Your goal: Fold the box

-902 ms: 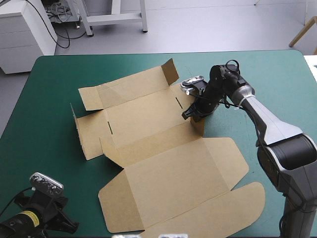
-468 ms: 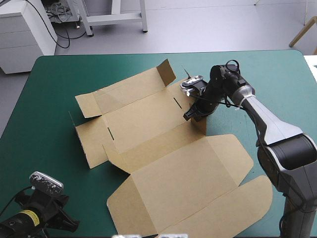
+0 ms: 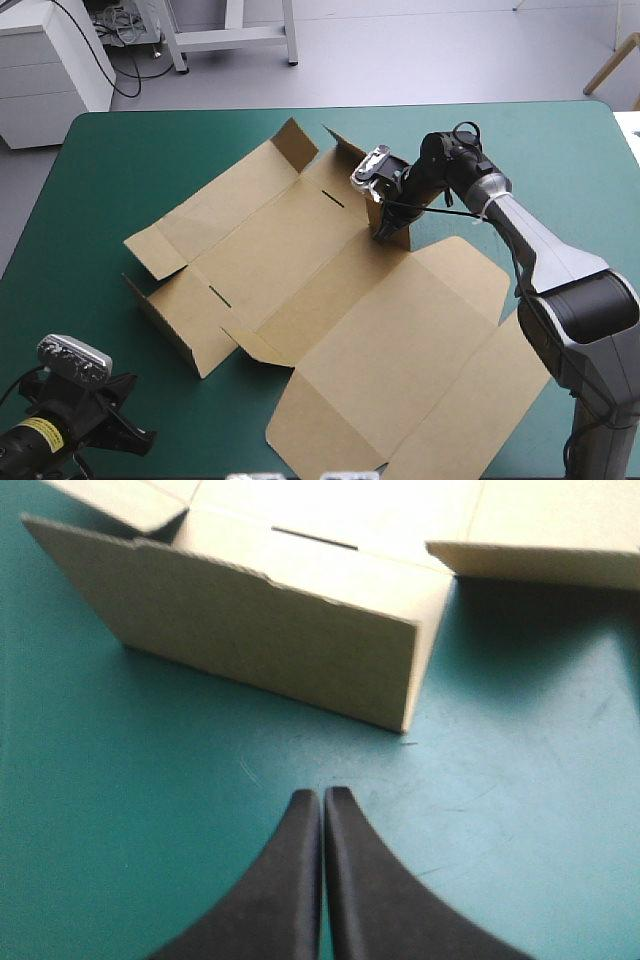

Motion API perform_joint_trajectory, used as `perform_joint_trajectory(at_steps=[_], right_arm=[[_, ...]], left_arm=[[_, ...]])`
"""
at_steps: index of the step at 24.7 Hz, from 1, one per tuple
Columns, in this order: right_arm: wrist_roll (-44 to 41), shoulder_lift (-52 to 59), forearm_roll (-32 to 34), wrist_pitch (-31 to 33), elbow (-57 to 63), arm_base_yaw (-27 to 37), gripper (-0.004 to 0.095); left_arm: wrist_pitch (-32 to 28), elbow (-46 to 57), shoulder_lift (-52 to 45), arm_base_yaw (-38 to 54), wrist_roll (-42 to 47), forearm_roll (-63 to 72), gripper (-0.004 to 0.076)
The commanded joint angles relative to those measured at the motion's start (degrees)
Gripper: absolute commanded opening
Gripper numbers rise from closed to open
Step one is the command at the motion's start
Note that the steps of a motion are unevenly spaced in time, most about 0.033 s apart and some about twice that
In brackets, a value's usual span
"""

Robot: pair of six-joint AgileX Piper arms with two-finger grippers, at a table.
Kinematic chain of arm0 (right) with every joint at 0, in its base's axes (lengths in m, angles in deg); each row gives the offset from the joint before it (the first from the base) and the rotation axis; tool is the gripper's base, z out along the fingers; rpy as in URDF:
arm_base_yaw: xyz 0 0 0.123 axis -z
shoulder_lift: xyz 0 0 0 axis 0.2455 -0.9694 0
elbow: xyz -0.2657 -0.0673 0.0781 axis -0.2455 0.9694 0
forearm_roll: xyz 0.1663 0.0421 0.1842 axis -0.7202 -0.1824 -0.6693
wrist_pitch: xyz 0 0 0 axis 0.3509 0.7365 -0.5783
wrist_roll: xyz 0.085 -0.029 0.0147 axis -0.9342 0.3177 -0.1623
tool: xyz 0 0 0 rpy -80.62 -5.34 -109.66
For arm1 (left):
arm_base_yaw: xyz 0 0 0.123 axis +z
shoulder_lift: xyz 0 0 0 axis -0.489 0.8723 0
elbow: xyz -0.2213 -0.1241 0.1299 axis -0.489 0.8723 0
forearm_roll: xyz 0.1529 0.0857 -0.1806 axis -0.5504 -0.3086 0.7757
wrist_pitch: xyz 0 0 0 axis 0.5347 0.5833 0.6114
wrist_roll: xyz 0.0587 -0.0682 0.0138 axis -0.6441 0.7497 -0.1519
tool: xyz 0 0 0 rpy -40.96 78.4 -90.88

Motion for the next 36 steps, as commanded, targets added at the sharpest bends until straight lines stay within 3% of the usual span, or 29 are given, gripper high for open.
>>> perform_joint_trajectory(at_steps=[1, 6, 10, 30, 32, 34, 36], right_arm=[[10.2, 3.0, -2.6, -6.3, -1.7, -2.4, -0.0020], [32.9, 3.0, -8.5, -13.0, -1.7, -7.1, -0.0020], [39.3, 1.6, -15.0, -15.3, -2.5, -10.4, -0.0020], [28.3, -3.6, -11.1, -9.6, -5.1, -13.2, -0.0008], [25.9, -3.6, -7.6, -9.6, -5.1, -13.2, 0.0093], [21.5, -2.5, -1.1, -9.1, -5.2, -13.2, 0.0349], [21.6, -0.8, 2.0, -8.6, -5.2, -13.2, 0.0508]], left_arm=[[-3.5, -1.9, 0.4, -0.1, 0.6, 0.4, -0.0010], [-3.7, -1.9, 0.4, -0.1, 0.6, 1.0, -0.0010], [-5.1, -1.9, 0.4, -0.1, 0.6, 1.3, -0.0010], [-6.5, -1.9, 0.4, -0.1, 0.6, 2.4, -0.0010], [-6.5, -1.9, 0.4, -0.1, 0.6, 2.6, -0.0010], [-6.5, -1.9, 0.4, -0.1, 0.6, 2.6, -0.0010], [-6.5, -1.9, 0.4, -0.1, 0.6, 2.6, -0.0010]])
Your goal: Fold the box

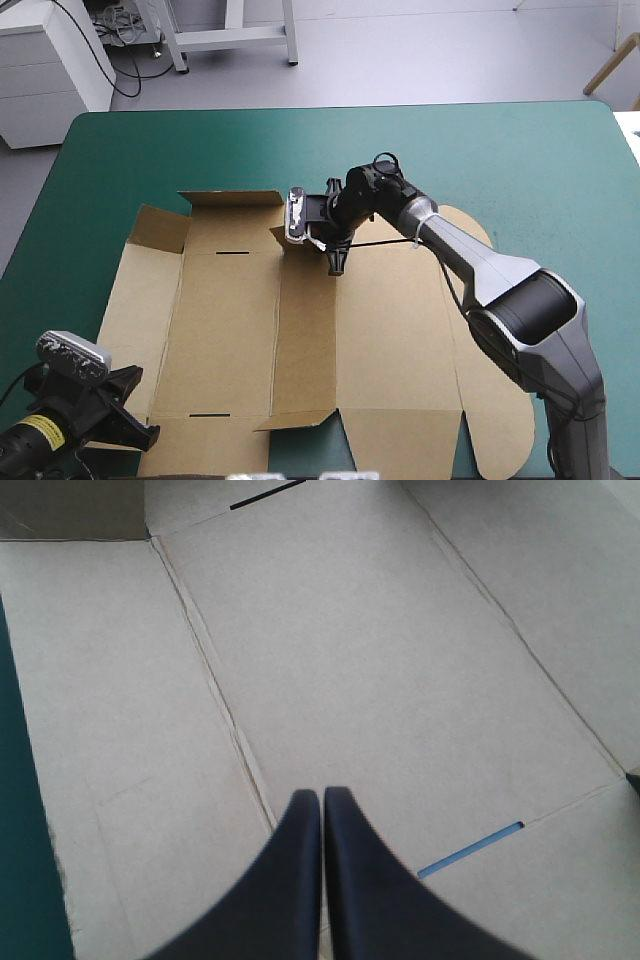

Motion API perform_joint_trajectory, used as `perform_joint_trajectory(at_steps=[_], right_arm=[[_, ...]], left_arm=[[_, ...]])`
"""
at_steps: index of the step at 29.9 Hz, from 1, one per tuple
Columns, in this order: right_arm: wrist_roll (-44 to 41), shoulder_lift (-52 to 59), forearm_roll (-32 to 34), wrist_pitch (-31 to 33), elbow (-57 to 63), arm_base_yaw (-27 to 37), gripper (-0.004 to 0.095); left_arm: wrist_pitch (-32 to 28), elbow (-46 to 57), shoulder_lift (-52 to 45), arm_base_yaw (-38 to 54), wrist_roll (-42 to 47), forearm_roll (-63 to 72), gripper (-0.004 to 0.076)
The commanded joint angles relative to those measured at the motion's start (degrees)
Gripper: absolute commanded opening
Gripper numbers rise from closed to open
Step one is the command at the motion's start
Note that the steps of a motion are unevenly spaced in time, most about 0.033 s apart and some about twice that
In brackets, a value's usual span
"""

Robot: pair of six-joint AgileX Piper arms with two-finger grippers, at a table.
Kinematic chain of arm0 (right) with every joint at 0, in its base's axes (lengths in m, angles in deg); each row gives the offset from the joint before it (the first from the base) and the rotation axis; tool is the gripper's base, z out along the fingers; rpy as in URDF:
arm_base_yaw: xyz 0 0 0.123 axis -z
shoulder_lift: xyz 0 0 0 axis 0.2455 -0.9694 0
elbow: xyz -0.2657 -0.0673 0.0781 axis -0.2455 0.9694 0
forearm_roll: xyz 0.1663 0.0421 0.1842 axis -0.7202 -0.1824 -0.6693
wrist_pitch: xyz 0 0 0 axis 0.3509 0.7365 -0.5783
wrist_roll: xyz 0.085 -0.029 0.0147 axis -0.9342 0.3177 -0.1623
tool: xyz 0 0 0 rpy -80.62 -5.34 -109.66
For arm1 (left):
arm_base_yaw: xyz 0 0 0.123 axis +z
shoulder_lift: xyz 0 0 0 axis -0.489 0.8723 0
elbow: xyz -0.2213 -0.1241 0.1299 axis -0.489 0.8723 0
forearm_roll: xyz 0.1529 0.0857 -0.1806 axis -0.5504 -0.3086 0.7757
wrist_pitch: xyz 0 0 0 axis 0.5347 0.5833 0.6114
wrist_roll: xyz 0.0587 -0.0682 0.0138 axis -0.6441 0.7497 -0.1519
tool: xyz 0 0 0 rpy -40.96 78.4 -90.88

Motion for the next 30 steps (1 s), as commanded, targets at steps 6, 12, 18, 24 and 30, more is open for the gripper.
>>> perform_joint_trajectory(at_steps=[6, 12, 18, 24, 30], right_arm=[[-8.4, 10.0, 14.9, 0.8, -1.6, 0.1, 0.0549], [-24.1, 13.8, 30.5, 8.4, -1.6, 3.9, 0.0450], [-31.1, 17.9, 23.6, 14.9, -1.5, 13.6, 0.0273], [-37.9, 24.5, 12.8, 17.3, 0.1, 26.6, 0.0269], [-45.2, 34.9, 6.5, 17.3, 6.7, 36.6, 0.0269]], left_arm=[[-3.6, -1.7, 0.4, -0.1, 0.6, 0.6, -0.0010], [-3.6, -1.7, 0.4, -0.1, 0.6, 0.7, -0.0010], [-3.2, -1.7, 0.4, -0.1, 0.9, 0.9, -0.0010], [-2.5, -1.7, 0.4, -0.1, 0.9, 1.3, -0.0010], [-2.4, -1.7, 0.4, -0.1, 0.9, 1.8, -0.0010]])
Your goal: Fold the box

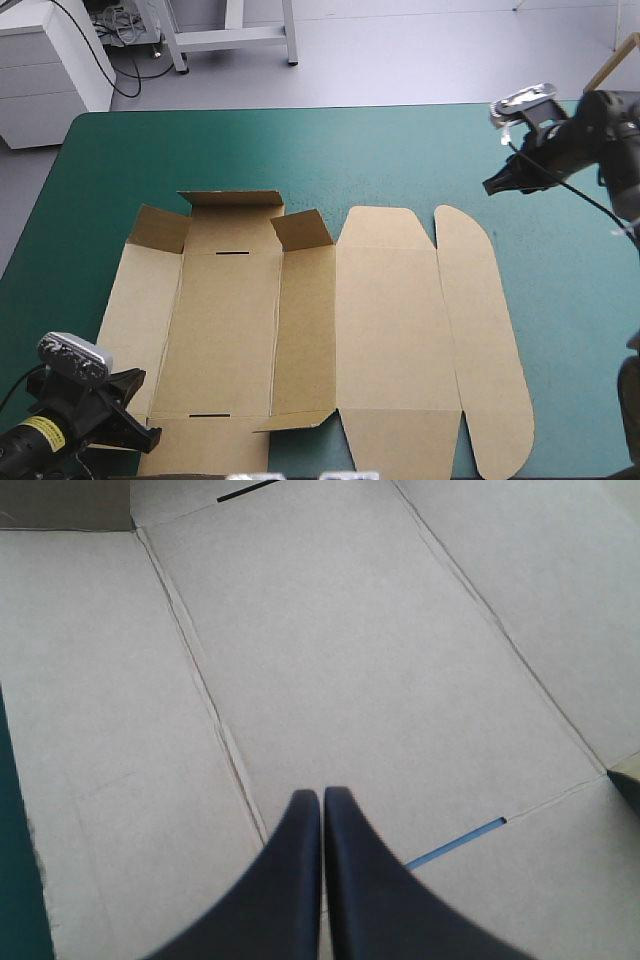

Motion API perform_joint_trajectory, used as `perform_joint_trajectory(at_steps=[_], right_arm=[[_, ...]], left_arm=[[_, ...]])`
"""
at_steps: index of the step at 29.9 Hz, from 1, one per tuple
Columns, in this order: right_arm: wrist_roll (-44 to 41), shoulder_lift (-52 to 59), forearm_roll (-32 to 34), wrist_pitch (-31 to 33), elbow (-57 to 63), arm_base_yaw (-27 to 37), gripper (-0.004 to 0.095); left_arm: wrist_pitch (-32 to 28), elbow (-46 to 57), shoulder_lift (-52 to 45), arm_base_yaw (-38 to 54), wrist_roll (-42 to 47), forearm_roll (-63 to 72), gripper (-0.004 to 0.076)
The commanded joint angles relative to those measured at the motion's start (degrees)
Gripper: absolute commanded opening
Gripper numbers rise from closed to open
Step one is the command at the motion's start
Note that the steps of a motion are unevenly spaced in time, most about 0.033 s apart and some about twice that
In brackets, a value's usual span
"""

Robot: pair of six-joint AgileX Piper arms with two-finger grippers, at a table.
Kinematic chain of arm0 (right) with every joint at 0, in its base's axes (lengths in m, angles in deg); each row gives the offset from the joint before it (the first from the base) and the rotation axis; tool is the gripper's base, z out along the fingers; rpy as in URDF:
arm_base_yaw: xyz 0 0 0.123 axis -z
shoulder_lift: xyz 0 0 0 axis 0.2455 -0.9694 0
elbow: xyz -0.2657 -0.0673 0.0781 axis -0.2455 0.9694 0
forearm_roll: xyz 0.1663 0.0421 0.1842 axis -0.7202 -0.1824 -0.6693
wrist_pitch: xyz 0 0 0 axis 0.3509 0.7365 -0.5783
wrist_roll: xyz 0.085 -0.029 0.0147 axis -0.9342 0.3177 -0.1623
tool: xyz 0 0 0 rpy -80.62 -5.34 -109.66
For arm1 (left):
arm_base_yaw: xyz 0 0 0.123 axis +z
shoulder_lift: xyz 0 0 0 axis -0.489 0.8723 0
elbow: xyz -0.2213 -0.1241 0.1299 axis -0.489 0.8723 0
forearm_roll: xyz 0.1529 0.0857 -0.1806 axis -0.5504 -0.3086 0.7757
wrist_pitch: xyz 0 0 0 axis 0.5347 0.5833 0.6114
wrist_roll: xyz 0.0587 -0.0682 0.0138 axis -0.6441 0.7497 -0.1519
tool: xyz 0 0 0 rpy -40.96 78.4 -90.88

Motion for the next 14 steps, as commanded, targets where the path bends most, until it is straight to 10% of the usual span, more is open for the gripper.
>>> perform_joint_trajectory(at_steps=[1, 14], right_arm=[[-4.4, 9.7, -1.8, -1.1, 3.4, 5.1, 0.0269], [-9.6, 36.6, 2.0, -2.6, 31.5, 8.9, 0.0269]], left_arm=[[-2.9, -1.7, 0.4, -0.1, 0.3, 0.6, -0.0010], [-2.7, -1.7, 0.4, -0.1, 1.5, 0.6, -0.0010]])
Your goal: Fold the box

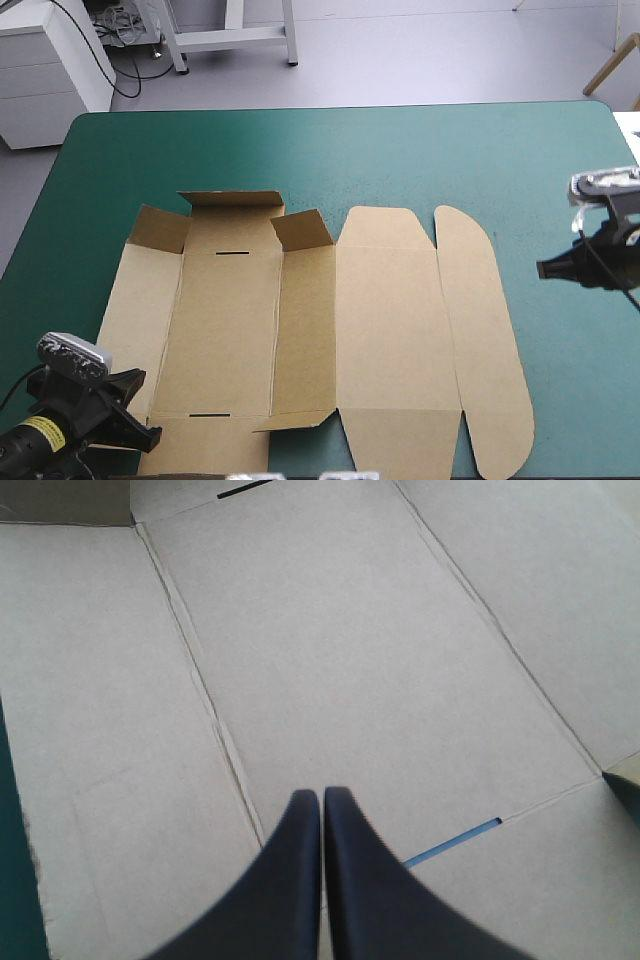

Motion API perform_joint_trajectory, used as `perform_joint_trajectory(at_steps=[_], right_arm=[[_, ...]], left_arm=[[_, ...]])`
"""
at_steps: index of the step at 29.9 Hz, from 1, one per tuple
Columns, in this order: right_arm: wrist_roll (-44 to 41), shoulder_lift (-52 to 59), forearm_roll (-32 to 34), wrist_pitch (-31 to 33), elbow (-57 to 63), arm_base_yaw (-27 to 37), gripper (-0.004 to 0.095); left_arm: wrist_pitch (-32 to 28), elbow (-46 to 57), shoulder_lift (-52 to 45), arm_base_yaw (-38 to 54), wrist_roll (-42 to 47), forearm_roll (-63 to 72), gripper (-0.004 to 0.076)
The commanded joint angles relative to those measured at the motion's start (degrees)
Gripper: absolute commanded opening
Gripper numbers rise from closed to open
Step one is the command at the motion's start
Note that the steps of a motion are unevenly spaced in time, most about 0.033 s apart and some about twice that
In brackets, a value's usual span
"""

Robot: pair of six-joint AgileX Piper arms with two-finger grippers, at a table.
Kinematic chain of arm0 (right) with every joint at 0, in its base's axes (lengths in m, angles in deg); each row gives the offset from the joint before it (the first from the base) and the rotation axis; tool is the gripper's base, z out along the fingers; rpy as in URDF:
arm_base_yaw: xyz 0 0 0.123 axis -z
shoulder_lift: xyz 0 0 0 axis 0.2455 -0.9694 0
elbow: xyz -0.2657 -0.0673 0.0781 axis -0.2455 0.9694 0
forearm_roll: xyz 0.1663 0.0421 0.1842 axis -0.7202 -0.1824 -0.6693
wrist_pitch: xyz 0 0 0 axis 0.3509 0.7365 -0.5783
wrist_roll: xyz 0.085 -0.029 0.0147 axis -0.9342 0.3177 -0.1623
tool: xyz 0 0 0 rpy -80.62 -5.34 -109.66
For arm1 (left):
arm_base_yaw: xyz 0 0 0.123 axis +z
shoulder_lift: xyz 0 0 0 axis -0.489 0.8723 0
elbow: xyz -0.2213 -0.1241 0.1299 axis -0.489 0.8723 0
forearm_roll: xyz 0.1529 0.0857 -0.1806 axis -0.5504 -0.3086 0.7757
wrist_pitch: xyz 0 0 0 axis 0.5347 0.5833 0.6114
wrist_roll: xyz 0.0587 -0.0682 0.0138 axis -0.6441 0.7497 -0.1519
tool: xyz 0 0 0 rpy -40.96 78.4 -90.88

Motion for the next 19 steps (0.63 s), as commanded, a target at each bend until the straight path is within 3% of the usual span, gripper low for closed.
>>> perform_joint_trajectory(at_steps=[1, 9, 15, 19], right_arm=[[-0.8, 8.2, 0.4, -3.8, 7.3, 0.4, 0.0269], [-3.7, 22.5, -0.9, -8.3, 26.2, 0.4, 0.0269], [-4.5, 29.1, -7.1, -9.1, 33.1, 0.4, 0.0256], [-4.5, 32.1, -7.7, -8.8, 35.8, 0.4, 0.0209]], left_arm=[[-2.9, -1.7, 0.4, -0.1, 0.8, 0.5, -0.0010], [-2.9, -1.7, 0.4, -0.1, 0.8, -0.1, -0.0010], [-2.9, -1.7, 0.4, -0.1, 0.8, -0.1, -0.0010], [-2.9, -1.7, 0.4, -0.1, 0.8, -0.1, -0.0010]])
